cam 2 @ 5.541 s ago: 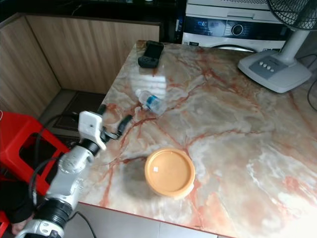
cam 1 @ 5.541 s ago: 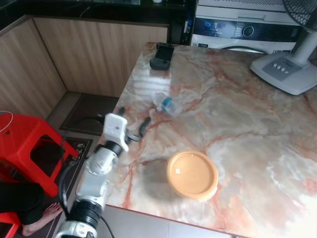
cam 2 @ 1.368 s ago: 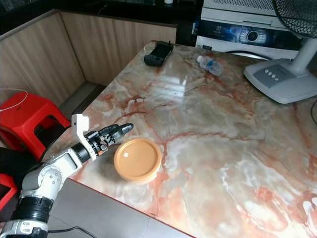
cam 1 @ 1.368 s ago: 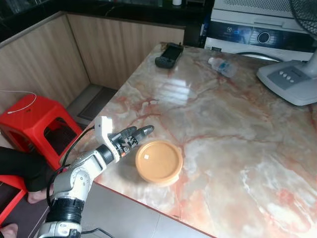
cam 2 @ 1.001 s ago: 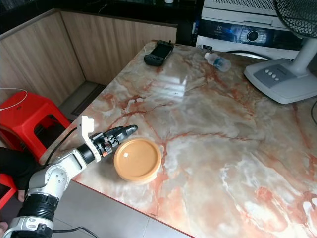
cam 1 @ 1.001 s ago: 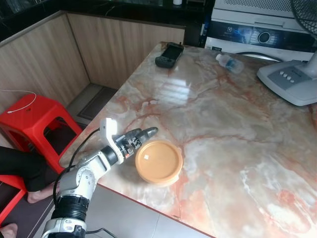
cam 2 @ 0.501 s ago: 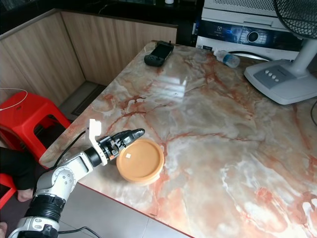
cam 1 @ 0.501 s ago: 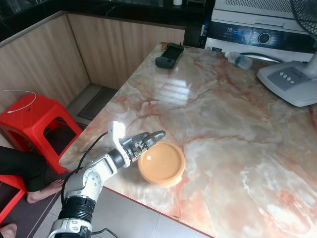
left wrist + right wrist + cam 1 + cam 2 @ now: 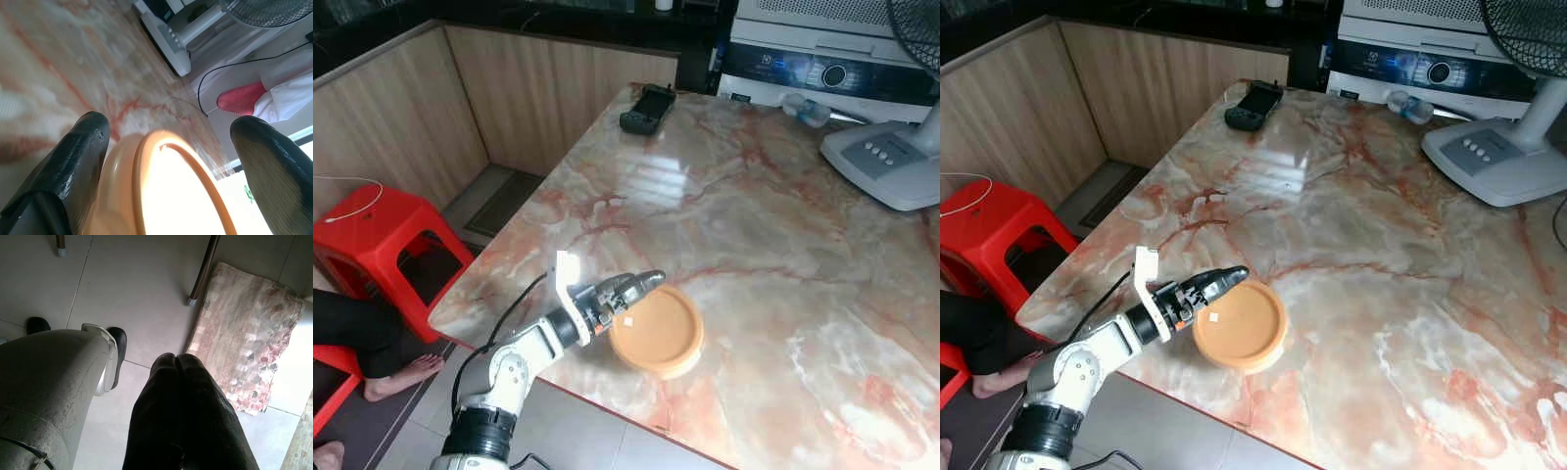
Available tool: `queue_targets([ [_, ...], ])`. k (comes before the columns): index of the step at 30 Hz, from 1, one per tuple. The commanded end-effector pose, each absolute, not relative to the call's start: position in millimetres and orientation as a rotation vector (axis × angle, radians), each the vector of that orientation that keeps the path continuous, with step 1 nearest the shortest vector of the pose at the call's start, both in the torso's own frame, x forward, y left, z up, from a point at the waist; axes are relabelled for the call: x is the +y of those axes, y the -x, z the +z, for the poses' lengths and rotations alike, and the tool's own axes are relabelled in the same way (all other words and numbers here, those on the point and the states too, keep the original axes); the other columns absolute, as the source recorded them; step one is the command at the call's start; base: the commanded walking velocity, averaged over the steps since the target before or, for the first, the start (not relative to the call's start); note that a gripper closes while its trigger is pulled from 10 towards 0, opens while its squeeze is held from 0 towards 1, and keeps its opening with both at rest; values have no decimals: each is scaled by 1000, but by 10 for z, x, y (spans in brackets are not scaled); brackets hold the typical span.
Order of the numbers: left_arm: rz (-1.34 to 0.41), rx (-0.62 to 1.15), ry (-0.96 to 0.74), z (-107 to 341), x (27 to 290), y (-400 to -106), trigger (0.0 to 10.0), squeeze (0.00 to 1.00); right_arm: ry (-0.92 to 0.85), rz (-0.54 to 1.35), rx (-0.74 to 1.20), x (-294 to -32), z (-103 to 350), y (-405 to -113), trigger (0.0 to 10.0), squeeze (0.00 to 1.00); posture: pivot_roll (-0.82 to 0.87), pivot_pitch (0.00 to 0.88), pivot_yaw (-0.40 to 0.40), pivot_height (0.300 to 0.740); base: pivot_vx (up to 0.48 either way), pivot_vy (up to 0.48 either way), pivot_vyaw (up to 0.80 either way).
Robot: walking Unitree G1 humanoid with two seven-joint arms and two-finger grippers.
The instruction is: Restocking fridge
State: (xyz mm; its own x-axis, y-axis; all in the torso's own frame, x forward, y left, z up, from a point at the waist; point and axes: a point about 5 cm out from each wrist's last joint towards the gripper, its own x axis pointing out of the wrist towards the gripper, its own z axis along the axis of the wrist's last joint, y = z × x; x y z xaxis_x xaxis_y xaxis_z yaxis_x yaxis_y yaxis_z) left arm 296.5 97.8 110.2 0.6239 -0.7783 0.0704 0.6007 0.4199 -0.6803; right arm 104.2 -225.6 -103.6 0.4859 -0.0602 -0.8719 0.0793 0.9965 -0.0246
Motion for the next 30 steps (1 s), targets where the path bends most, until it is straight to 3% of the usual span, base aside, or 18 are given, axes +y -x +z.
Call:
queue_targets([
  [1, -874, 277, 733, 1123, 988, -2951, 10000, 0, -20, -88, 1074, -2261, -1046, -1006, 10000, 0, 66, 78, -48, 740, 0, 0, 0],
  [22, -863, 341, 785, 1092, 861, -2958, 10000, 0, -18, -95, 1069, -2258, -1041, -1029, 10000, 0, 53, 65, -44, 740, 0, 0, 0],
  [24, -861, 343, 796, 1095, 845, -2969, 9608, 0, -16, -94, 1069, -2257, -1041, -1033, 10000, 0, 53, 56, -42, 740, 0, 0, 0],
  [25, -860, 345, 793, 1093, 836, -2968, 8157, 0, -16, -94, 1068, -2257, -1040, -1034, 10000, 0, 53, 56, -42, 740, 0, 0, 0],
  [27, -858, 346, 789, 1092, 831, -2967, 8157, 0, -16, -95, 1068, -2257, -1040, -1034, 10000, 0, 53, 51, -41, 740, 0, 0, 0],
  [28, -866, 346, 795, 1093, 809, -2949, 7412, 0, -16, -94, 1067, -2256, -1040, -1033, 10000, 0, 53, 48, -41, 740, 0, 0, 0],
  [29, -866, 347, 802, 1092, 802, -2942, 7451, 0, -15, -94, 1067, -2256, -1041, -1031, 10000, 0, 53, 48, -41, 740, 0, 0, 0],
  [30, -856, 354, 805, 1079, 791, -2935, 9176, 0, -14, -93, 1068, -2256, -1042, -1028, 10000, 0, 55, 43, -38, 740, 0, 0, 0],
])
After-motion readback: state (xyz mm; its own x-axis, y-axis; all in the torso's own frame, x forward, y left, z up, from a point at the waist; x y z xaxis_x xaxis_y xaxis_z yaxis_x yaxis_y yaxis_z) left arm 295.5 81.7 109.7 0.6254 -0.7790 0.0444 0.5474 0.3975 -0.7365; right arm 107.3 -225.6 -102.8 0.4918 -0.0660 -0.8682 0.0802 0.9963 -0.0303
